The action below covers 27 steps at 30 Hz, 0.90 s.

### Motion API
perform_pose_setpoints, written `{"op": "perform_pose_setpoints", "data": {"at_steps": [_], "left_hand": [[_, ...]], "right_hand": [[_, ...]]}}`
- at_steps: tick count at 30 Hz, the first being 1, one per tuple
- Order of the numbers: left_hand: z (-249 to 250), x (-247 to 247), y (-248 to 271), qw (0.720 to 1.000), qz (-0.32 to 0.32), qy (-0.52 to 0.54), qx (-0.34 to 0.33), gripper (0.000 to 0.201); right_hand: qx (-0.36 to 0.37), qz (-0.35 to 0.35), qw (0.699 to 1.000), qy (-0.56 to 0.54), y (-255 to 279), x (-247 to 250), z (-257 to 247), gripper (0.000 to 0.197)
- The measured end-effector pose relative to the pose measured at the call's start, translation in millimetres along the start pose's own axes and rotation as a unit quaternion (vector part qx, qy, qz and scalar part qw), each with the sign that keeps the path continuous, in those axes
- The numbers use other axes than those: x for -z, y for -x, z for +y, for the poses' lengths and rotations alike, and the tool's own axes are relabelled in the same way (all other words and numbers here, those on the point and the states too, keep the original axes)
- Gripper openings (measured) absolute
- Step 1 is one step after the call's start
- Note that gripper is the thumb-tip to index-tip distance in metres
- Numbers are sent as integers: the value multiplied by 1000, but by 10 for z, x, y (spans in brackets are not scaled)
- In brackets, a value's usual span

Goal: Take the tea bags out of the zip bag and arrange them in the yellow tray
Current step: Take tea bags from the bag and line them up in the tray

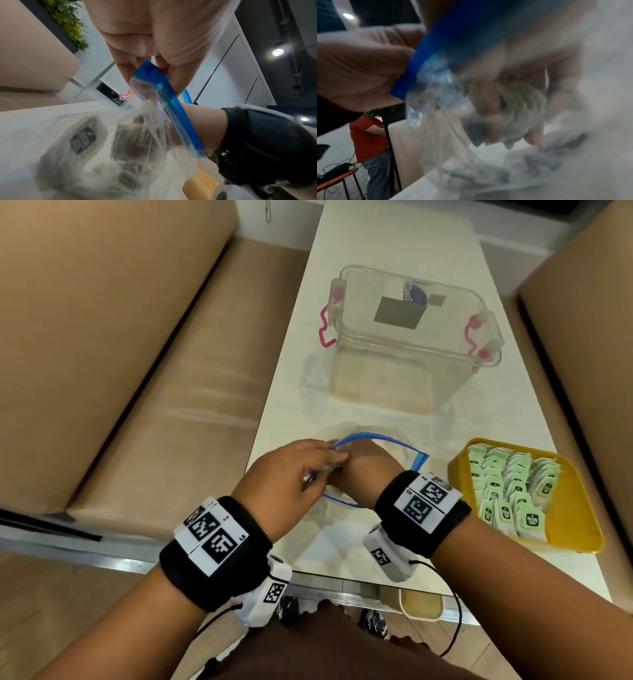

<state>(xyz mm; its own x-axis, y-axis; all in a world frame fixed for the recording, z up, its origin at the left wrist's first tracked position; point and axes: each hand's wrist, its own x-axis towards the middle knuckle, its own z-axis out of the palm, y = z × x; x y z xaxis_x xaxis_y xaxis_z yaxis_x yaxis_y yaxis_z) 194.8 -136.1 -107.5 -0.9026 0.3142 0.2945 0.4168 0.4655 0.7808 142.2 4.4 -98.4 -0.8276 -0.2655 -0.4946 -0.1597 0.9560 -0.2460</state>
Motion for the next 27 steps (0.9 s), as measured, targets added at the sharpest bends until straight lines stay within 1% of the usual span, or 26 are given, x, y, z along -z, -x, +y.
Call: {"op": "perform_pose_setpoints", "data": {"at_steps": [1, 2, 3, 4, 7, 9, 11, 13, 15, 18, 20, 21, 23, 24, 25, 27], "left_hand": [[-15, 8, -18, 1000, -1, -9, 1, 30], [-30, 18, -33, 1000, -1, -20, 3, 32], [-39, 25, -48, 1000, 0, -28, 6, 34], [-44, 32, -63, 999, 4, -34, 10, 35], [-43, 31, -110, 999, 19, -46, 10, 36], [-43, 15, -140, 998, 20, -57, 0, 36], [-32, -10, -176, 998, 14, -63, 2, 35], [-1, -40, -212, 997, 5, -74, 3, 30], [58, -61, -247, 994, 12, -112, -11, 22], [266, -65, -319, 988, 53, -138, -34, 29], [460, -54, -379, 988, 69, -120, -65, 33], [562, -78, -412, 989, 63, -101, -82, 35], [743, -186, -480, 995, 9, -39, -95, 40], [802, -261, -512, 996, -29, -2, -83, 43], [860, -348, -539, 995, -68, 37, -62, 45], [953, -545, -590, 983, -131, 125, -9, 47]], "right_hand": [[17, 41, 999, -13, 63, 11, 67, 27], [44, 88, 995, -10, 156, 6, 102, 17], [48, 117, 992, -1, 252, -1, 112, 8], [57, 146, 988, -8, 333, -10, 140, 7], [53, 217, 974, -36, 528, 43, 203, 12], [57, 268, 961, -45, 642, 89, 265, 11], [51, 304, 948, -86, 759, 139, 312, 11], [42, 312, 941, -125, 853, 209, 385, 11], [44, 300, 940, -157, 955, 295, 447, 12], [53, 263, 939, -216, 1130, 431, 555, 13], [64, 239, 939, -238, 1217, 502, 614, 12], [71, 234, 938, -246, 1257, 534, 654, 12], [87, 228, 935, -256, 1319, 581, 730, 12], [95, 225, 935, -258, 1341, 597, 758, 11], [99, 221, 934, -262, 1360, 606, 798, 10], [103, 209, 933, -275, 1385, 617, 922, 9]]}}
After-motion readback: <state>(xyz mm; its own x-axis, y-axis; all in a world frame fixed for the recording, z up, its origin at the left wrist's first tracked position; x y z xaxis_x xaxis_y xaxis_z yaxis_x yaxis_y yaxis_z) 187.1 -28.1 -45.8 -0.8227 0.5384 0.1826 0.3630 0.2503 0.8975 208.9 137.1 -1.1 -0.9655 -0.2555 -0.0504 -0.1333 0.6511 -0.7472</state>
